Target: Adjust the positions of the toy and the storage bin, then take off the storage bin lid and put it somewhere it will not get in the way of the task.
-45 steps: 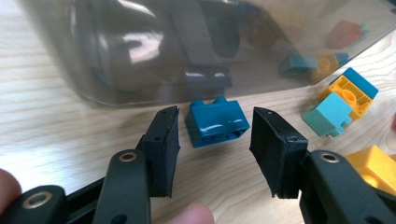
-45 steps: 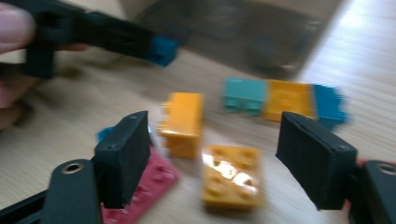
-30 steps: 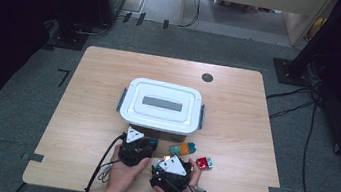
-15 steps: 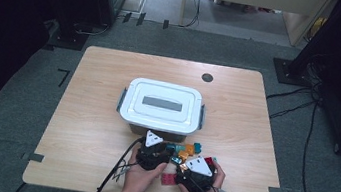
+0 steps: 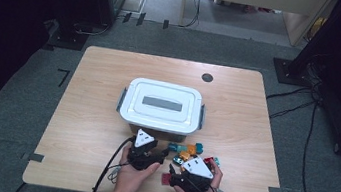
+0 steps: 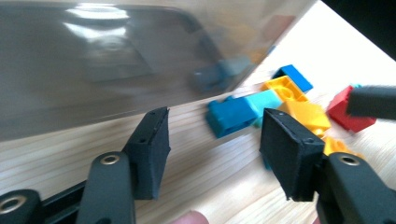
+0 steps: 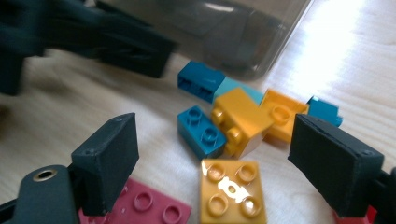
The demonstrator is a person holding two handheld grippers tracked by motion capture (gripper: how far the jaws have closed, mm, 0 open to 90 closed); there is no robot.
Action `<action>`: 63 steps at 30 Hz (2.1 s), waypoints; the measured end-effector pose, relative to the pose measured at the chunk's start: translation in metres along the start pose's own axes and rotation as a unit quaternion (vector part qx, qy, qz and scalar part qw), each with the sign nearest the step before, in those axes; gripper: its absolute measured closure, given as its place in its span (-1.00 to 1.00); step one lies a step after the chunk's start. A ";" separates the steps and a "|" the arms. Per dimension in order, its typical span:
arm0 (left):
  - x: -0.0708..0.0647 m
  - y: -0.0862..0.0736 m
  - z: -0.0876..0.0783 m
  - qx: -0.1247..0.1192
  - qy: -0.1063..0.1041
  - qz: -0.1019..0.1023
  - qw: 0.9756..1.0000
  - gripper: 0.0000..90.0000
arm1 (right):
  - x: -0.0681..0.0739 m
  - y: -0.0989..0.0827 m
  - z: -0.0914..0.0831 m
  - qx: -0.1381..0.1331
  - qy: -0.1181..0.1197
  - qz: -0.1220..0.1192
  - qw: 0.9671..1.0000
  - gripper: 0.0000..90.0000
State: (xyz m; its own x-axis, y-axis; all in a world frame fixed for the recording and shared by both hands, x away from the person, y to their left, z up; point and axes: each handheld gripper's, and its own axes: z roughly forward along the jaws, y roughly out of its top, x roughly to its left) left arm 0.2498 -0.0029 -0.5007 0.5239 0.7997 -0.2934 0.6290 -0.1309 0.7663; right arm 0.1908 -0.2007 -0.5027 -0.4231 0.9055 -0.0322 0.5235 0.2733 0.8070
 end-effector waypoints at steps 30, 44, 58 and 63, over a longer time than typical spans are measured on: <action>0.076 0.023 -0.076 -0.064 0.058 -0.019 0.996 -0.25 | -0.095 0.121 -0.024 -0.082 0.123 -0.014 0.989 0.22; 0.078 0.029 -0.085 -0.072 0.051 -0.012 0.996 -0.20 | -0.080 0.178 0.028 -0.056 0.220 -0.089 0.970 -0.01; 0.085 0.031 -0.092 -0.079 0.034 -0.016 0.996 -0.02 | -0.066 0.201 0.065 -0.011 0.278 -0.140 0.950 0.15; 0.085 0.033 -0.093 -0.083 0.030 -0.016 0.996 0.01 | -0.064 0.202 0.081 0.010 0.295 -0.161 0.942 0.33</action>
State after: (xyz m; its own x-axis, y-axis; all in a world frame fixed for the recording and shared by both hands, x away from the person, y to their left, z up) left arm 0.2616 0.1150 -0.4477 0.4667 0.8358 -0.2893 0.5396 -0.0098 0.8419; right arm 0.3837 -0.1772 -0.3848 -0.8961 0.4390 0.0653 0.3099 0.5137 0.8000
